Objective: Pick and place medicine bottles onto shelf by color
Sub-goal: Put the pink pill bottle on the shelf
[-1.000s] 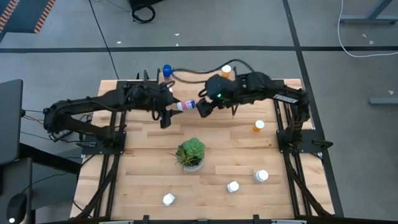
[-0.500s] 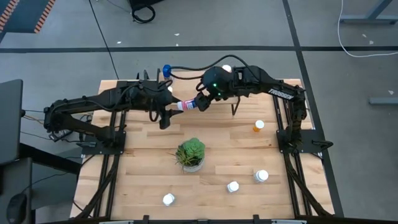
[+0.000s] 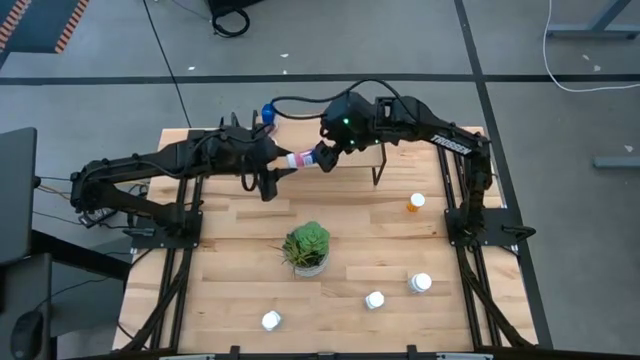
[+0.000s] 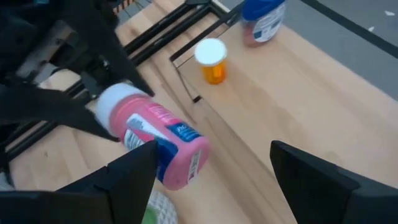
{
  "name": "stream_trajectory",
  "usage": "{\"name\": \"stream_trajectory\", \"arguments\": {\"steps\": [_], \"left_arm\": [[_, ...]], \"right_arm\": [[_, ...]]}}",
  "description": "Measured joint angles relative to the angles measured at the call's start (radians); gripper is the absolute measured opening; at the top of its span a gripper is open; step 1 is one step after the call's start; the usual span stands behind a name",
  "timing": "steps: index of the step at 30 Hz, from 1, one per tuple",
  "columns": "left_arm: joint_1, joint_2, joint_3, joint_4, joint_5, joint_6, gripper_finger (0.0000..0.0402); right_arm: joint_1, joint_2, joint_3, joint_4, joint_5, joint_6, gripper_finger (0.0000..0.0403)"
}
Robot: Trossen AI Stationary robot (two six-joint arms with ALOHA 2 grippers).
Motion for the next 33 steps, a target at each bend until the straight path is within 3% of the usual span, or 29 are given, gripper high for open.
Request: {"name": "stream_trajectory", "arguments": {"steps": [12,33], "left_arm": [[0.026,0.000,0.000,0.152,0.011,0.026,0.0197],[0.053,0.000,0.000,0.178,-0.095,-0.028,0.0185]], "right_arm": [[-0.051,-0.002,0.001,-0.001,-0.023,-0.016,0.0317],[-0.041,0.004,-0.010,-0.063,-0.021,-0.044,0.0317]]}}
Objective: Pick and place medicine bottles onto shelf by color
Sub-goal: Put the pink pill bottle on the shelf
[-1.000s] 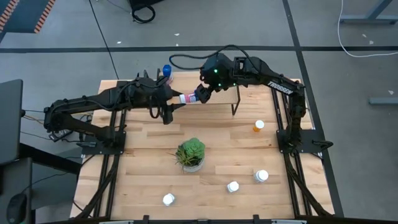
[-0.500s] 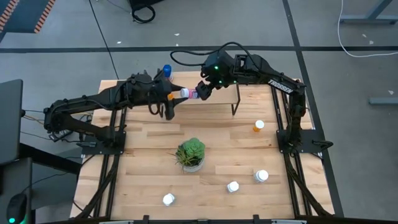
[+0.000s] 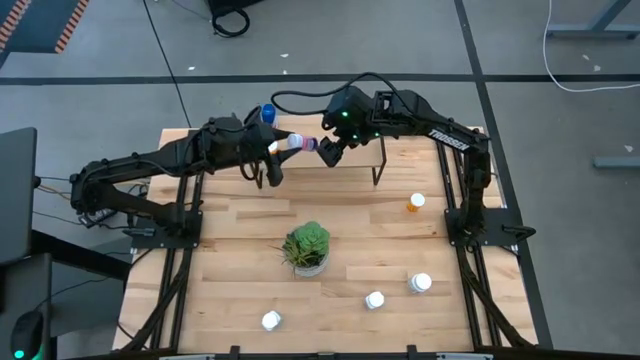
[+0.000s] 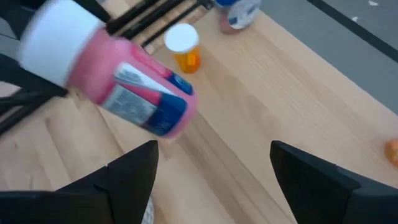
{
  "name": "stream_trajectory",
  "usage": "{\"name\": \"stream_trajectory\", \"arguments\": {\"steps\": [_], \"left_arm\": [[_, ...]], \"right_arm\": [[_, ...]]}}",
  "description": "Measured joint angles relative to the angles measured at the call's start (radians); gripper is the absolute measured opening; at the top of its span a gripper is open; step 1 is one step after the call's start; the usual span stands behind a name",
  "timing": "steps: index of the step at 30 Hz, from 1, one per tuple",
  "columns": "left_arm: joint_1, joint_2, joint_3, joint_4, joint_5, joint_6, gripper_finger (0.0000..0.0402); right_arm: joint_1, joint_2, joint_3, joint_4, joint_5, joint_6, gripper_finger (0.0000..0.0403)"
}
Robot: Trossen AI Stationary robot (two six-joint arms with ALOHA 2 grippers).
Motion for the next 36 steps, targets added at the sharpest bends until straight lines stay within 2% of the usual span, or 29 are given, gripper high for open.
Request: {"name": "stream_trajectory", "arguments": {"steps": [5,14,22,30,36], "left_arm": [[0.028,0.000,0.000,0.031,-0.004,-0.001,0.0189],[0.001,0.000,0.000,0.039,0.028,-0.032,0.0184],[-0.011,0.000,0.000,0.043,0.033,-0.034,0.0195],[-0.011,-0.001,0.000,0.048,0.032,-0.034,0.0184],[-0.010,-0.001,0.000,0.057,0.032,-0.033,0.0196]], "right_arm": [[0.002,-0.004,0.000,0.002,0.005,0.008,0.0317],[-0.019,-0.003,0.000,0.010,0.100,0.020,0.0317],[-0.020,0.004,0.000,0.040,0.111,0.023,0.0317],[-0.013,0.004,0.000,0.046,0.100,0.031,0.0317],[-0.013,0.004,0.000,0.051,0.093,0.033,0.0317]]}}
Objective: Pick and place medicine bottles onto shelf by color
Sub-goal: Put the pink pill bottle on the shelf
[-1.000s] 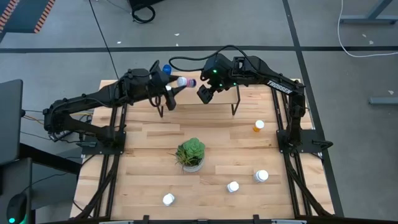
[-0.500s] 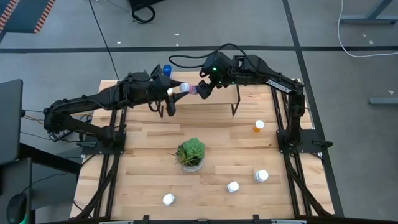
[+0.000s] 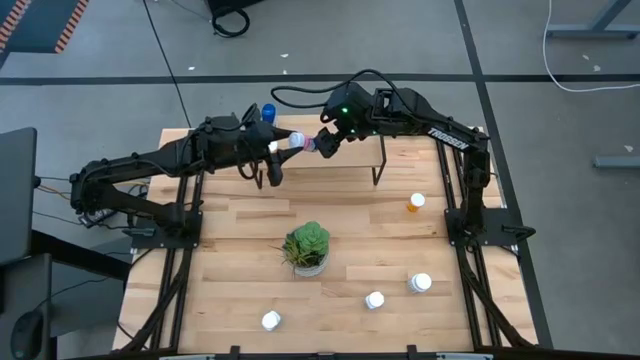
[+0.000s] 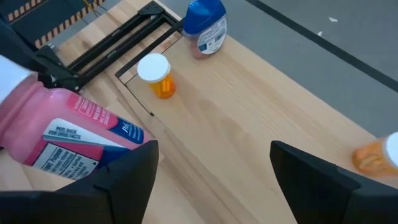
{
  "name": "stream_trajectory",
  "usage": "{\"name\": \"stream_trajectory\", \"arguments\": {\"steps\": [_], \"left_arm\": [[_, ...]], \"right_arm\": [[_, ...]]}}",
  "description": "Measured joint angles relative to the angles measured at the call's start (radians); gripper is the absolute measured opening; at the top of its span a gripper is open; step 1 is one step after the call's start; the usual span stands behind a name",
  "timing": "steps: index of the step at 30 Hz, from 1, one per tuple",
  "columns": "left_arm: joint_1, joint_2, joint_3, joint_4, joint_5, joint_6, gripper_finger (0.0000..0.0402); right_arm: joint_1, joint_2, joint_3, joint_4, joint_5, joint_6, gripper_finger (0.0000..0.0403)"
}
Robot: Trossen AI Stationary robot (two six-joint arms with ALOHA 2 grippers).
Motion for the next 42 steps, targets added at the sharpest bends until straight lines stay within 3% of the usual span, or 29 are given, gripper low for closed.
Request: {"name": "stream_trajectory", "arguments": {"steps": [42], "left_arm": [[0.049,0.002,0.000,0.106,-0.027,0.013,0.0194]], "right_arm": [[0.006,0.000,0.000,0.073,-0.049,-0.024,0.0317]]}}
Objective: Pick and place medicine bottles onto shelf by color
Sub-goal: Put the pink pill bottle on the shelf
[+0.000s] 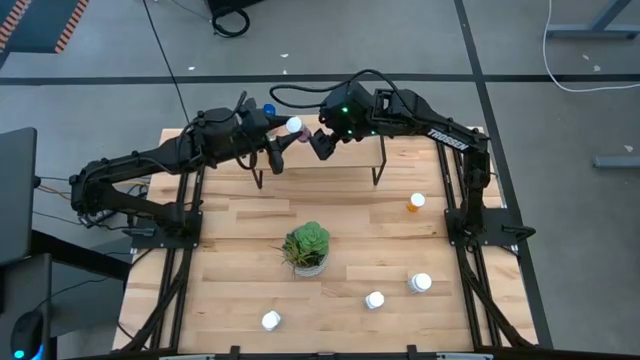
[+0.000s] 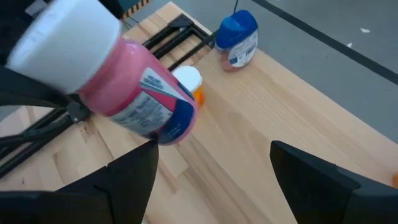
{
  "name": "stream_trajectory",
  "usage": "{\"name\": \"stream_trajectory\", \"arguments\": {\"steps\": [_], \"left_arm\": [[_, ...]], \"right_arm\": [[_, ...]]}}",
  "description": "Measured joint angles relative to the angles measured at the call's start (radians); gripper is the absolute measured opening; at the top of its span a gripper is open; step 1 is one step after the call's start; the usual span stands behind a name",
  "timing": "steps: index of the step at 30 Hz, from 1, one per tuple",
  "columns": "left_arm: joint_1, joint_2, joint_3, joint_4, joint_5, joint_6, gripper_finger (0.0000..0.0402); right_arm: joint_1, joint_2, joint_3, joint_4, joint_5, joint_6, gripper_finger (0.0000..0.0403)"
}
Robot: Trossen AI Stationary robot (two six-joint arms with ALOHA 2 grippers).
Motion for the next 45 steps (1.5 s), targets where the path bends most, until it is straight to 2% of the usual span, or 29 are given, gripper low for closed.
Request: {"name": "stream_trajectory", "arguments": {"steps": [10,16,22,28,33,37,45], "left_arm": [[0.111,0.081,0.000,-0.022,-0.005,-0.016,0.0187],[0.152,0.139,0.000,-0.022,-0.012,-0.043,0.0194],[0.180,0.176,0.000,-0.036,-0.070,-0.055,0.0183],[0.214,0.218,0.000,-0.076,-0.134,-0.172,0.0190],[0.215,0.248,0.000,-0.092,-0.176,-0.166,0.0188],[0.215,0.307,0.081,-0.193,-0.179,-0.170,0.0182],[0.232,0.495,0.387,-0.342,-0.163,-0.200,0.0193]], "right_arm": [[0.030,0.000,0.000,-0.008,-0.005,0.034,0.0317],[0.068,0.000,0.000,-0.075,-0.006,0.072,0.0317],[0.115,0.000,0.000,-0.127,-0.006,0.152,0.0317],[0.162,0.000,0.000,-0.170,-0.005,0.231,0.0317],[0.197,-0.004,0.000,-0.216,-0.005,0.288,0.0317],[0.214,-0.019,0.001,-0.217,0.009,0.321,0.0317],[0.217,-0.066,0.002,-0.232,0.058,0.337,0.0317]]}}
